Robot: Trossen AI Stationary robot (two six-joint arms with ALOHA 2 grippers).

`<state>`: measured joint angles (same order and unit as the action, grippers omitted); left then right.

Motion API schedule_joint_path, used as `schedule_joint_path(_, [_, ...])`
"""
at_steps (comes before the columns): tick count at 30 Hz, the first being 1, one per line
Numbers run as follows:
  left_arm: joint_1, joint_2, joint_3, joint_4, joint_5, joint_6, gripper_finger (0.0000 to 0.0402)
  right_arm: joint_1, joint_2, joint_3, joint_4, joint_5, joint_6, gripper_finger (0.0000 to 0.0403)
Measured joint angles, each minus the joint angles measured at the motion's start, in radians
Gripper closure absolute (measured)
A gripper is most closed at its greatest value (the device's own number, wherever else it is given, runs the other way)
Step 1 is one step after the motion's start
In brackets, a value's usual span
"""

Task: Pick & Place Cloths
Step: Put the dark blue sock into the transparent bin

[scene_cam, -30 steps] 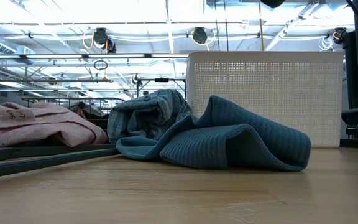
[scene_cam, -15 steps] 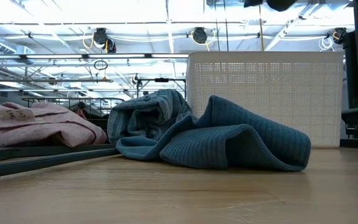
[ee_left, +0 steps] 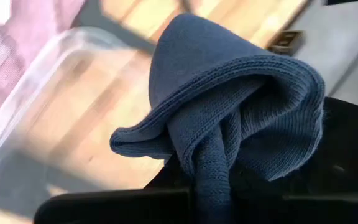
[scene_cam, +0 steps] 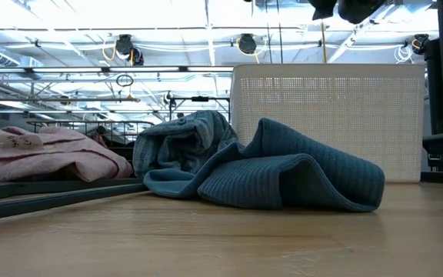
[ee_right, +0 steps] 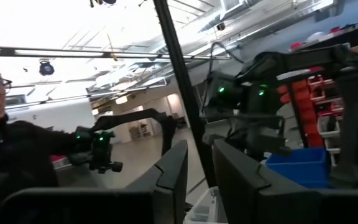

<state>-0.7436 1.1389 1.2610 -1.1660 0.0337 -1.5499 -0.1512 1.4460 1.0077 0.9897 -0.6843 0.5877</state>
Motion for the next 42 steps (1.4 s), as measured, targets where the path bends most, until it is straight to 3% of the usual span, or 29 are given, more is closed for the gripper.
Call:
schedule_joint_path(9, [-0.077, 0.093, -0.012, -0.059, 0.004, -0.201, 0.0390, -0.041, 0.000, 0.000, -0.001, 0.000, -0.002, 0.0330])
schedule_joint_path(28, [-0.092, 0.329, -0.014, -0.064, 0.055, -0.210, 0.0390, -0.060, 0.000, 0.000, 0.000, 0.000, 0.001, 0.0330])
schedule_joint_path(42, [-0.139, 0.381, -0.014, -0.081, 0.098, -0.268, 0.0369, -0.057, 0.000, 0.000, 0.000, -0.001, 0.002, 0.0330])
